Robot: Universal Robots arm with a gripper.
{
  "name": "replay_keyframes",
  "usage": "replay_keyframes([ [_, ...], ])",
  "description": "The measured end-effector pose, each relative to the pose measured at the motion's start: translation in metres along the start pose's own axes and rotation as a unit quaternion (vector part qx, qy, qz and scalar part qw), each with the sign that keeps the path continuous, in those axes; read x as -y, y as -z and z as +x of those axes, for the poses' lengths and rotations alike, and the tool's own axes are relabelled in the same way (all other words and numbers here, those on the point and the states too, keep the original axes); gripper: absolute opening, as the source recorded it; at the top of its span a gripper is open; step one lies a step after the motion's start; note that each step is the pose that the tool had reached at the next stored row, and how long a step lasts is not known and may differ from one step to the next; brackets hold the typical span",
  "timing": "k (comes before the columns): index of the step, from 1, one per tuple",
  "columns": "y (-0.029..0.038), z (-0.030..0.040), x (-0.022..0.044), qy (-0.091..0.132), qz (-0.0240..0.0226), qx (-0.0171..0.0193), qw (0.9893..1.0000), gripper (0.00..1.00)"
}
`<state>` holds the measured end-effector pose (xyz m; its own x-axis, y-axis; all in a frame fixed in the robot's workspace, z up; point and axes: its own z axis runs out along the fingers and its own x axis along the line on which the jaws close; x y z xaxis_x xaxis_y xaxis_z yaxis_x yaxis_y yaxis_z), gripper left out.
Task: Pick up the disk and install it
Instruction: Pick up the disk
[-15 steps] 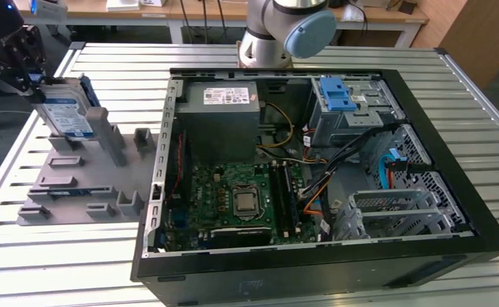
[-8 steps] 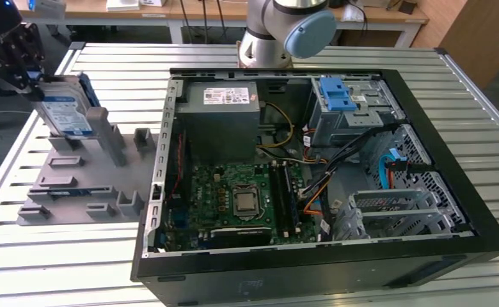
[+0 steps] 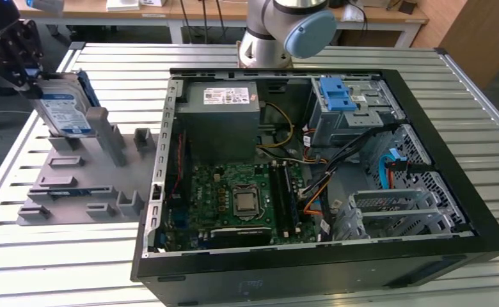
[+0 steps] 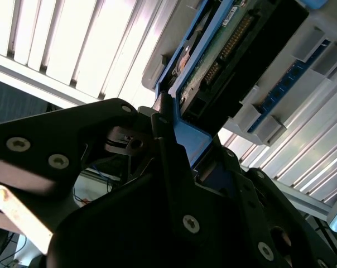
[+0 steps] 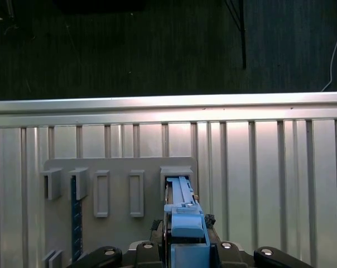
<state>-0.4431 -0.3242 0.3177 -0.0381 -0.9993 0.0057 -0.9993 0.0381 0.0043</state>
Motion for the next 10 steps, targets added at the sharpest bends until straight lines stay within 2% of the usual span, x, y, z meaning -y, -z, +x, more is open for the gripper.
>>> replay_keyframes([
  [10, 0.0068, 0.0, 0.0, 0.0, 0.0, 0.0, 1.0, 0.36],
])
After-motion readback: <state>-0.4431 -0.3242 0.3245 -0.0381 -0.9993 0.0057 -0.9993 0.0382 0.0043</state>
